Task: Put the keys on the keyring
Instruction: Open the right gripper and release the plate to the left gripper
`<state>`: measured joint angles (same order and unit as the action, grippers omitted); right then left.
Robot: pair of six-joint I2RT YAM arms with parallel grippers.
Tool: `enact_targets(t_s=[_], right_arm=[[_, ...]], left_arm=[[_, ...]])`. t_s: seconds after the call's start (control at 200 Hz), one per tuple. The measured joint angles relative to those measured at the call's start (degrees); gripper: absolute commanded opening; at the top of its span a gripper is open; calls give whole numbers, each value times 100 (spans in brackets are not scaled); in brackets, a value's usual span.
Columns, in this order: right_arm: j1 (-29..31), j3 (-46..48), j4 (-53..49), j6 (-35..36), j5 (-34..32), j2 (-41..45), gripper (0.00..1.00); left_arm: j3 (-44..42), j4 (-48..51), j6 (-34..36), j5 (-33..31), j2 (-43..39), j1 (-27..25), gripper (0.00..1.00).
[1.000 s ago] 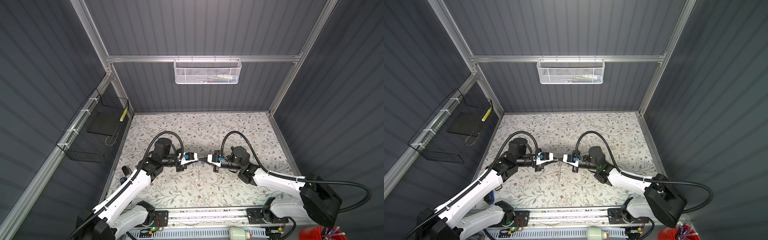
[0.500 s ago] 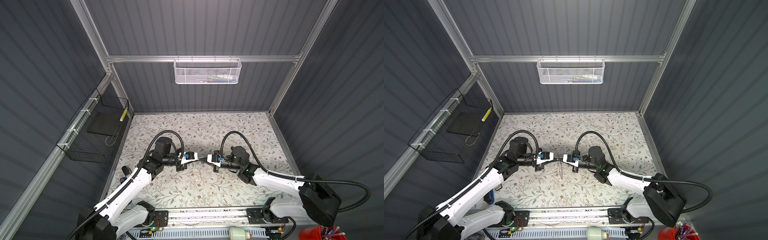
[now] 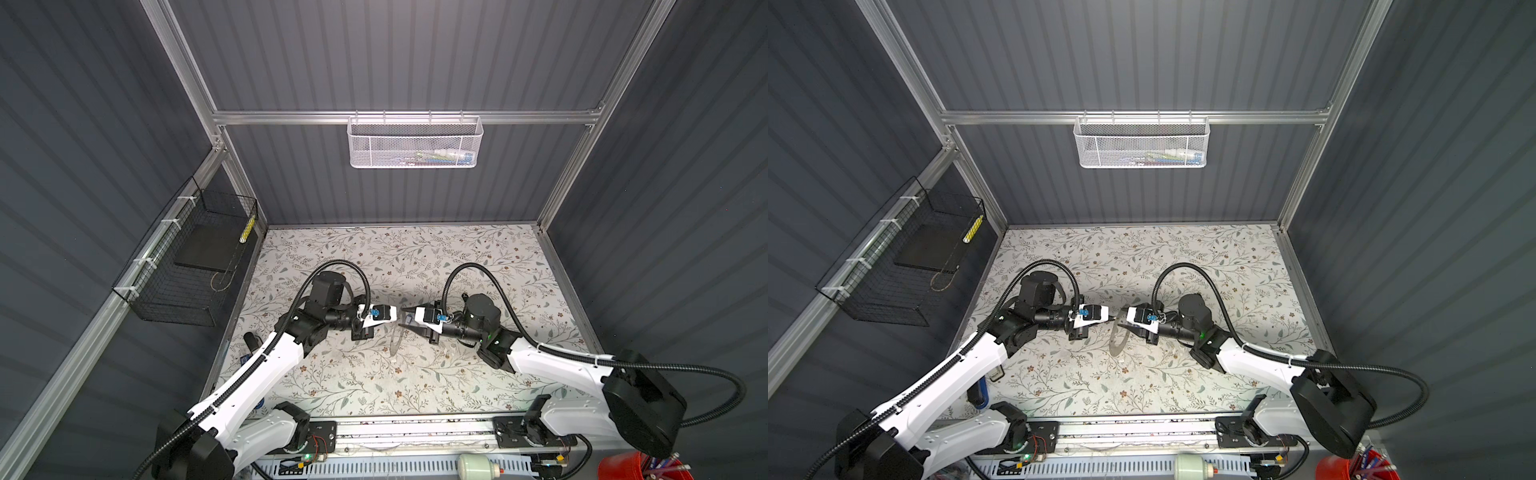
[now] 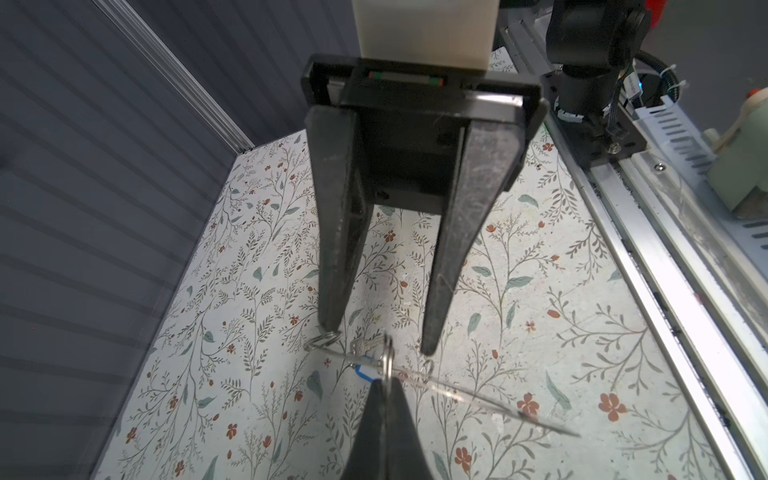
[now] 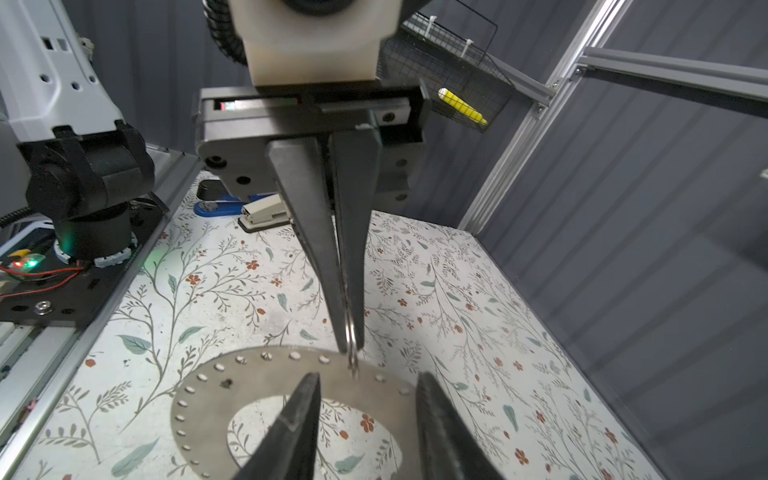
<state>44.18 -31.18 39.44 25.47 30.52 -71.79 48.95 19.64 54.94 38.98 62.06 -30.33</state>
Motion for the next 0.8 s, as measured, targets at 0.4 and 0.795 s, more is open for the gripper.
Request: enact_targets(t_s=[0.4,0.795], right_arm=[[-28,205,-1178,-315,-553,953,38],[-33,-7,-1851,-1209,-968,872,35]], left_arm=[[363,590,1161,-949,59,-188,0],[382,734,1580,-1399,66,-385,0]])
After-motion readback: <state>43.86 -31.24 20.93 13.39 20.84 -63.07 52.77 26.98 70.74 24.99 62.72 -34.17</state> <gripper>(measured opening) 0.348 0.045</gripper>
